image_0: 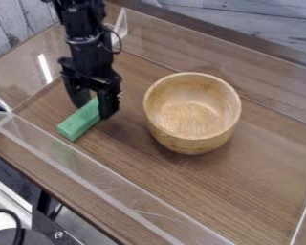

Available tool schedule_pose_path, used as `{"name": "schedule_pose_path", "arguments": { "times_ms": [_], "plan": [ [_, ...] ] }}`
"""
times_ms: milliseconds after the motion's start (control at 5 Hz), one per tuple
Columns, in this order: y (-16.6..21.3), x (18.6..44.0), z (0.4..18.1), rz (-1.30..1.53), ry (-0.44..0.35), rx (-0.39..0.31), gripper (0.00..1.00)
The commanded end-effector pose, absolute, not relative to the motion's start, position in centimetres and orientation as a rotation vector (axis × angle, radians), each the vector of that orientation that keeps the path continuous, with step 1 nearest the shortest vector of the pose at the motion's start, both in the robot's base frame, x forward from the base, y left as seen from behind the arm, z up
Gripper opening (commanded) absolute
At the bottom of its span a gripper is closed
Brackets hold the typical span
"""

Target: Put the green block in the brown bowl

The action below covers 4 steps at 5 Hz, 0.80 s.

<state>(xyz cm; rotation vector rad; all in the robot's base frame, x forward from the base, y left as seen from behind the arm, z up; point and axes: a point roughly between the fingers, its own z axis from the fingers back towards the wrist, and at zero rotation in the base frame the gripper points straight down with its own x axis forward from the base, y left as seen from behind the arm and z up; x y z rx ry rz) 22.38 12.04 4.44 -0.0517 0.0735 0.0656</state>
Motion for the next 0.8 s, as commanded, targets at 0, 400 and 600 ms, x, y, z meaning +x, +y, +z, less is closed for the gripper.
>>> {"name": "schedule_pose_path", "arguments": {
  "times_ms": [0,400,600],
  "plan": [
    [13.4,23.3,4.7,0.082,0.041,-0.016,1.00],
    [13.6,23.4,4.2,0.089,0.048,-0.018,0.00],
    [13.4,23.8,5.4,0.088,0.029,-0.023,0.00]
  ]
}}
